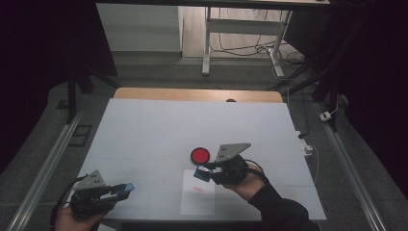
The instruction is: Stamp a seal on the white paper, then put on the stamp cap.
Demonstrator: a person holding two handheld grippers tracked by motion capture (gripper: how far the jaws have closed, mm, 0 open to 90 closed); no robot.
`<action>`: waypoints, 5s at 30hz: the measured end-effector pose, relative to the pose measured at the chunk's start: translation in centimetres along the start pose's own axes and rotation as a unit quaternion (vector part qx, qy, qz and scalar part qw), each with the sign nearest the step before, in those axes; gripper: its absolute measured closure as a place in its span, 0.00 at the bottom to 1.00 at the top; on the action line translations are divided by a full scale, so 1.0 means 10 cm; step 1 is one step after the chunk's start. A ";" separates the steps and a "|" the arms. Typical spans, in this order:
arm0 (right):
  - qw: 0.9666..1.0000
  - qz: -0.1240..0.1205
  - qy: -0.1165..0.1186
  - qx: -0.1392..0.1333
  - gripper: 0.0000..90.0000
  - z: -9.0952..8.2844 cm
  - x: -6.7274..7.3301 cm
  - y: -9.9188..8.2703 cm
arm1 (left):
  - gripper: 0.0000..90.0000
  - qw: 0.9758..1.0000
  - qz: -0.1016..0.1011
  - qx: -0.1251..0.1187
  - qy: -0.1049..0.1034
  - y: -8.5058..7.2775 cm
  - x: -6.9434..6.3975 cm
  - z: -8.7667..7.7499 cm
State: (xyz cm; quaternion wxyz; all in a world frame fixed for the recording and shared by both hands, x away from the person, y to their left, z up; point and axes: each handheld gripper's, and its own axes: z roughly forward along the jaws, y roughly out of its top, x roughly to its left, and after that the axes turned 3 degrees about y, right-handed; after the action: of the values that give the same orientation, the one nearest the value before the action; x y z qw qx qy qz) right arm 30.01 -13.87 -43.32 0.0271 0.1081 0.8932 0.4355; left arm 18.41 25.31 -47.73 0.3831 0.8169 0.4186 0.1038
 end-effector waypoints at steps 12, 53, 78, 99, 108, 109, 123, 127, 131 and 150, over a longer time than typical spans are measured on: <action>1.000 -0.011 0.002 -0.009 0.78 -0.08 0.03 0.03 | 0.76 1.000 0.004 0.005 -0.004 0.01 -0.01 0.01; 0.999 -0.005 0.013 -0.038 0.78 -0.18 0.01 0.09 | 0.76 0.993 0.061 -0.042 -0.093 0.32 -0.11 0.22; 0.998 -0.010 0.023 -0.052 0.78 -0.25 0.03 0.13 | 0.76 0.981 0.121 -0.040 -0.146 0.73 -0.24 0.59; 0.997 -0.018 0.035 -0.064 0.78 -0.28 0.05 0.16 | 0.76 0.966 0.161 -0.037 -0.197 1.01 -0.34 0.90; 0.996 -0.025 0.052 -0.071 0.78 -0.26 0.07 0.17 | 0.76 0.956 0.183 -0.037 -0.227 1.08 -0.37 1.02; 0.996 -0.026 0.053 -0.072 0.78 -0.26 0.08 0.18 | 0.76 0.955 0.187 -0.036 -0.228 1.09 -0.37 1.03; 0.994 -0.041 0.070 -0.077 0.78 -0.23 0.12 0.20 | 0.76 0.940 0.214 -0.022 -0.264 1.22 -0.46 1.20; 0.994 -0.045 0.071 -0.072 0.78 -0.22 0.12 0.20 | 0.76 0.936 0.217 -0.023 -0.277 1.23 -0.46 1.24; 0.993 -0.047 0.078 -0.075 0.78 -0.20 0.14 0.19 | 0.76 0.932 0.220 -0.027 -0.287 1.24 -0.46 1.25; 0.990 -0.046 0.103 -0.089 0.78 -0.22 0.13 0.19 | 0.77 0.914 0.243 -0.065 -0.320 1.23 -0.44 1.21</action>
State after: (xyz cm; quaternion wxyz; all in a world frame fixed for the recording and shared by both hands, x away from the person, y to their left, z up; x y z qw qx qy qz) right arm 28.75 -14.13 -40.36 -0.0357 0.0191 0.8531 0.5202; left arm 28.96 11.04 -46.56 0.5115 0.8563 0.0552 -0.0463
